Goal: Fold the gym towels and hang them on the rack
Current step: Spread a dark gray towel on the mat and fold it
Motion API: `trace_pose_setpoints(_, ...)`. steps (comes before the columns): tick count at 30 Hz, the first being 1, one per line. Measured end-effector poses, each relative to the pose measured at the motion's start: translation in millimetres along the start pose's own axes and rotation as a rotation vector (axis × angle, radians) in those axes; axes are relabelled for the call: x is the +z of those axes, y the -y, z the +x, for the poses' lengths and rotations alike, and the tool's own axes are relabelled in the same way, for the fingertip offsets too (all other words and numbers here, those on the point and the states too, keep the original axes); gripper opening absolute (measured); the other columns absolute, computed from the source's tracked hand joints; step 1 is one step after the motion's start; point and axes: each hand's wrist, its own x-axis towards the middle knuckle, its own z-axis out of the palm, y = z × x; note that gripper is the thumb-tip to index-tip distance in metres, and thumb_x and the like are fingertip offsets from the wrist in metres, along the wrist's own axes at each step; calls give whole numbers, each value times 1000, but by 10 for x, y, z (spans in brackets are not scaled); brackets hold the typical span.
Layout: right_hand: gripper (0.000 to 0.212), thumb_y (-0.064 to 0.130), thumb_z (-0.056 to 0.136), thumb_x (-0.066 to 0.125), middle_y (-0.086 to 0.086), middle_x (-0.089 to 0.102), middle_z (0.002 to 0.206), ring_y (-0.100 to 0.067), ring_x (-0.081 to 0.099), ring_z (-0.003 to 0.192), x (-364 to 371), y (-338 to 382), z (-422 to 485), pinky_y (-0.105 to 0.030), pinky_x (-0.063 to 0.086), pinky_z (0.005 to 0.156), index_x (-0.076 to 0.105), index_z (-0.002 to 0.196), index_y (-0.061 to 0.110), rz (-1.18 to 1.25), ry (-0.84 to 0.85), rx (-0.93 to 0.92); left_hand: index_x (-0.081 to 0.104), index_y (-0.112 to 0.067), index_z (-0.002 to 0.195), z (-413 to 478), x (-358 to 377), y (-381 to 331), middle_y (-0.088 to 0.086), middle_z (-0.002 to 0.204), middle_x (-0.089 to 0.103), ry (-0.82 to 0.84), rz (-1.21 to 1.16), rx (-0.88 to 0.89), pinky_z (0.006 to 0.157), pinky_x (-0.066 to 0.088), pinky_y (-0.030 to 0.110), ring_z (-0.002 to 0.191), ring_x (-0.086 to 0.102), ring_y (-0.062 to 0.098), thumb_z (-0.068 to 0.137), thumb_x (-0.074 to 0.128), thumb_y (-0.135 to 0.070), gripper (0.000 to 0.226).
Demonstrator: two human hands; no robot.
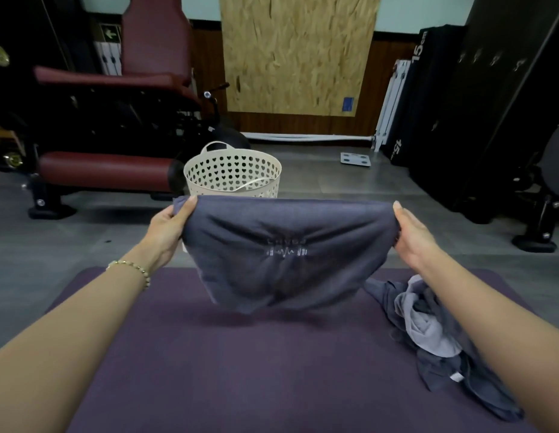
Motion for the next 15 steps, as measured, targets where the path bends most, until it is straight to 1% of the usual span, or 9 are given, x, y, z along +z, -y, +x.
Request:
trace_pose_setpoints(2, 15, 32, 96, 54, 9, 73, 76, -4, 68, 71, -43, -141, 51, -19, 53, 63, 62, 91, 21, 1, -21, 4, 64, -8, 115, 60, -5, 119, 9, 111, 68, 4, 64, 5, 100, 46, 31, 106, 63, 19, 88, 64, -36, 39)
trace_pose_setpoints(4, 15, 29, 97, 53, 7, 74, 75, -5, 69, 70, -151, -440, 46, -18, 54, 63, 63, 90, 19, -28, -42, 64, 66, -9, 109, 64, -63, 372, 10, 110, 68, 14, 152, -41, 100, 47, 33, 106, 63, 21, 88, 64, -36, 34)
trace_pose_setpoints(7, 18, 34, 95, 55, -7, 70, 80, -15, 65, 71, -360, -1025, -28, -23, 52, 71, 64, 93, 19, -190, -95, 157, 70, -9, 100, -30, -230, 921, 13, 107, 70, 33, 289, -175, 97, 47, 37, 106, 64, 26, 84, 68, -41, 36)
trace_pose_setpoints(9, 17, 31, 97, 52, -4, 63, 78, -14, 58, 69, -492, -1426, -149, -26, 47, 74, 62, 90, 19, -285, -69, 242, 71, -10, 95, -134, -363, 1292, 14, 105, 71, 68, 367, -275, 96, 48, 37, 106, 65, 28, 79, 71, -44, 37)
trace_pose_setpoints(10, 17, 28, 97, 52, -4, 63, 80, -15, 58, 71, -566, -1642, -201, -27, 47, 75, 62, 87, 19, -316, -46, 286, 73, -10, 94, -182, -421, 1470, 12, 103, 72, 108, 404, -340, 96, 49, 36, 103, 66, 27, 76, 72, -47, 41)
trace_pose_setpoints(11, 16, 26, 97, 53, -8, 66, 87, -18, 59, 76, -637, -1848, -258, -29, 48, 77, 63, 86, 18, -355, -31, 338, 74, -10, 94, -227, -479, 1648, 11, 100, 73, 162, 452, -422, 97, 50, 36, 100, 67, 25, 72, 73, -49, 45)
trace_pose_setpoints(12, 15, 25, 95, 56, -12, 68, 95, -22, 61, 81, -704, -2045, -326, -32, 48, 79, 65, 88, 17, -399, -16, 395, 74, -9, 94, -270, -527, 1817, 9, 97, 74, 217, 505, -500, 95, 51, 35, 96, 69, 23, 71, 73, -49, 46)
trace_pose_setpoints(13, 14, 26, 94, 58, -13, 69, 100, -22, 62, 85, -767, -2218, -397, -33, 49, 80, 67, 89, 16, -441, 7, 444, 75, -8, 94, -316, -565, 1972, 7, 95, 74, 264, 554, -567, 91, 52, 32, 91, 70, 21, 74, 73, -46, 43)
trace_pose_setpoints(15, 15, 27, 94, 58, -8, 69, 96, -17, 61, 82, -859, -2516, -483, -29, 50, 73, 67, 87, 17, -528, 53, 514, 75, -9, 92, -362, -631, 2278, 5, 93, 75, 290, 619, -649, 80, 52, 26, 85, 70, 17, 80, 72, -41, 34)
